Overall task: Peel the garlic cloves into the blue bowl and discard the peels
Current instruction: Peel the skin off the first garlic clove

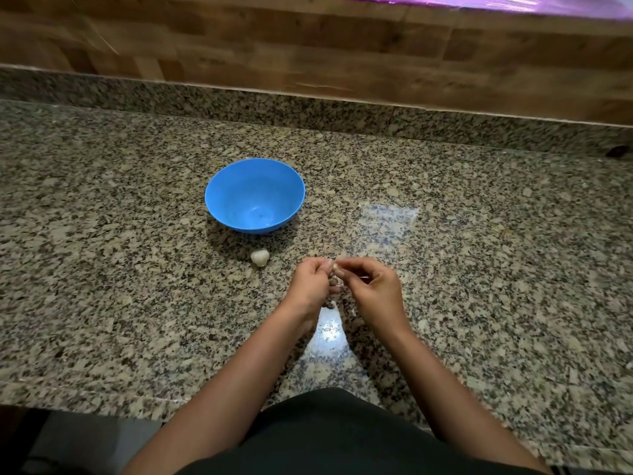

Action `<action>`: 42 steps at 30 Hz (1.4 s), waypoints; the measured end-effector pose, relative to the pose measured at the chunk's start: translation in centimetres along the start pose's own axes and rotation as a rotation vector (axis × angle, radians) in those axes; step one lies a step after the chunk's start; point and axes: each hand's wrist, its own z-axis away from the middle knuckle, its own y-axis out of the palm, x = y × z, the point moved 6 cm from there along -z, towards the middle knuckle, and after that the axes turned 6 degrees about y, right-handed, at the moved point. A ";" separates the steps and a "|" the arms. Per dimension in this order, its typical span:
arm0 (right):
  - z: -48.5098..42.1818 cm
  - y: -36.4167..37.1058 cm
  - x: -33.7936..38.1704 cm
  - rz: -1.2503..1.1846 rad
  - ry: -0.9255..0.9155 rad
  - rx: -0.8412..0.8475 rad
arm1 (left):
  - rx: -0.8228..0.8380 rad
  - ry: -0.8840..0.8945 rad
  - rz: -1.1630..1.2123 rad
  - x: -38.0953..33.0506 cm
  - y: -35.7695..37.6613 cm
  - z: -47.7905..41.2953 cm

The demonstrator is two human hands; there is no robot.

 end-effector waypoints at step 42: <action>-0.6 -0.2 -2.1 -0.599 0.478 0.085 | 0.007 0.144 -0.205 -0.5 -1.8 0.0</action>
